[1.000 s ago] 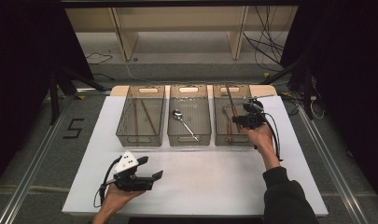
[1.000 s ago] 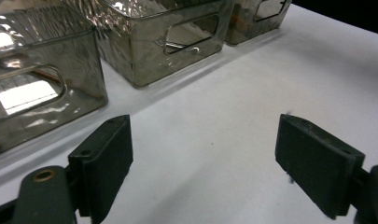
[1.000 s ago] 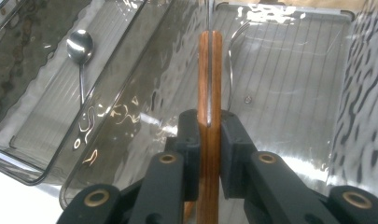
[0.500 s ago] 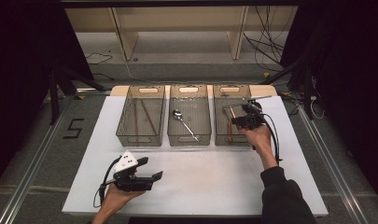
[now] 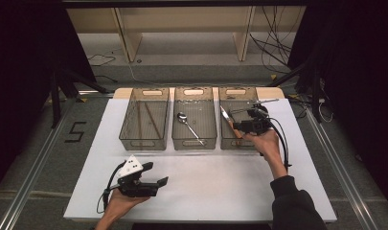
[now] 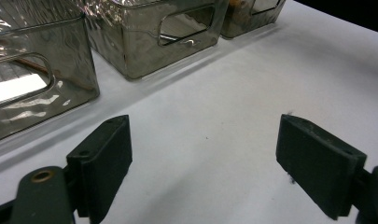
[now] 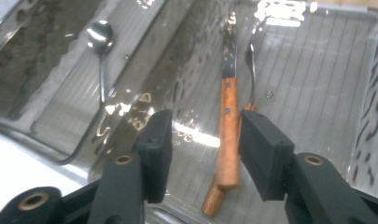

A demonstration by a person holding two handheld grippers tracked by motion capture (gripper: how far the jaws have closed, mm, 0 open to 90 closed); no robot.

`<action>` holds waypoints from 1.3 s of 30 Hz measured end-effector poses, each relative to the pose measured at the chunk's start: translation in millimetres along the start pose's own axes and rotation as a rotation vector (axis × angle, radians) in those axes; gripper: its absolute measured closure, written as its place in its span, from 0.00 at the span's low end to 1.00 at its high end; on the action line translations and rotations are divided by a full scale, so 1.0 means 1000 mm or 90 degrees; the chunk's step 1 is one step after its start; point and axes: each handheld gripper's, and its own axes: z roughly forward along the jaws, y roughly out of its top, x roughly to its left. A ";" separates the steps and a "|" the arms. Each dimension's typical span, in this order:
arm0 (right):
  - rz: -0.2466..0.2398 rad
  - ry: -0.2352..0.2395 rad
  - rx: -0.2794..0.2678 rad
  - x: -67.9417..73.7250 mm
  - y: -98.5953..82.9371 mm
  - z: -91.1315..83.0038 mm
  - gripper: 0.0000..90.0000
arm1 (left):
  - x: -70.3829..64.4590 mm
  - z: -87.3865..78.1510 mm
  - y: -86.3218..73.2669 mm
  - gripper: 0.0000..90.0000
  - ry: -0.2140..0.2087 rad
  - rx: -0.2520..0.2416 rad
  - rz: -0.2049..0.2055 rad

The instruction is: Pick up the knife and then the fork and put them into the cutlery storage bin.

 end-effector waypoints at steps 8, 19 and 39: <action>-0.054 0.028 -0.042 0.016 -0.010 -0.019 0.50 | 0.001 -0.001 0.000 0.20 0.002 -0.001 -0.001; -0.088 0.086 -0.103 0.038 -0.045 -0.041 0.44 | 0.002 -0.001 0.000 0.20 0.004 -0.004 -0.007; -0.131 0.158 -0.155 0.051 -0.095 -0.051 0.37 | 0.002 0.000 0.002 0.20 0.003 -0.015 -0.006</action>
